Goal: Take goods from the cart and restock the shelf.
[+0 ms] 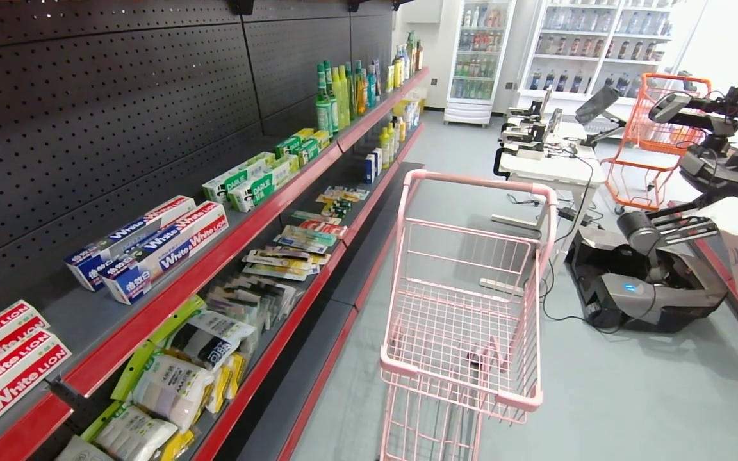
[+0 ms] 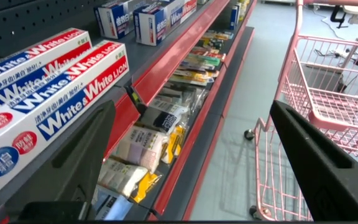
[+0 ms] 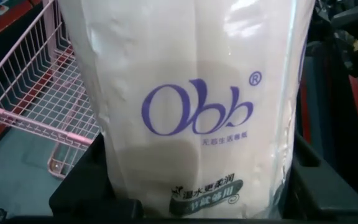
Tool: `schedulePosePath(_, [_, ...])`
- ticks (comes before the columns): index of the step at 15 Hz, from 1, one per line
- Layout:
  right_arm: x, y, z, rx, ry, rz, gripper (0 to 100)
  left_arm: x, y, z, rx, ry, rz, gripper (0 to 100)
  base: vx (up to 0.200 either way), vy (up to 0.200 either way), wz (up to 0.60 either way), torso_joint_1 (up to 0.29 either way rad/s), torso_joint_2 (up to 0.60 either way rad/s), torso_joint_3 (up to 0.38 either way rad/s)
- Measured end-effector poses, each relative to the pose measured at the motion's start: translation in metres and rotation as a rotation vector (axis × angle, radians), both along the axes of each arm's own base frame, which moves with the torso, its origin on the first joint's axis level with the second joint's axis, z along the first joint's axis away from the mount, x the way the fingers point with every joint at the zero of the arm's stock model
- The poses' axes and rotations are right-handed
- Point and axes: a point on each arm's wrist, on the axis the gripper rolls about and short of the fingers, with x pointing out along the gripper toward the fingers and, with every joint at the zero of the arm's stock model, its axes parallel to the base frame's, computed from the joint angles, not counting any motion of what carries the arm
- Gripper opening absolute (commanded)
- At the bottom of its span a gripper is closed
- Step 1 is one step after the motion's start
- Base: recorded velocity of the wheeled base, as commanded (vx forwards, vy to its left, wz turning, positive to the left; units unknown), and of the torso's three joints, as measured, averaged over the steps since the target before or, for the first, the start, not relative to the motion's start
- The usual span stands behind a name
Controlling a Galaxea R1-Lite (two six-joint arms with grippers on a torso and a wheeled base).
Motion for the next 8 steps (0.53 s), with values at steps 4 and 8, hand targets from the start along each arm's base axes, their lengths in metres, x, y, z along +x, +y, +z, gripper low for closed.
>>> schedulePosePath(4, [-0.0077,0.0003,-0.0091,-0.008,0.005,-0.003,0,0.0000,0.0000,0.0000,0.000,0.000,0.000,100,0.000,0.000,0.00,0.175,-0.35,-0.185])
schedulePosePath(8, [-0.0098,0.0001,-0.0105,-0.030,0.006,-0.003,0,0.0000,0.0000,0.0000,0.000,0.000,0.000,100,0.000,0.000,0.00,0.171,-0.35,-0.182])
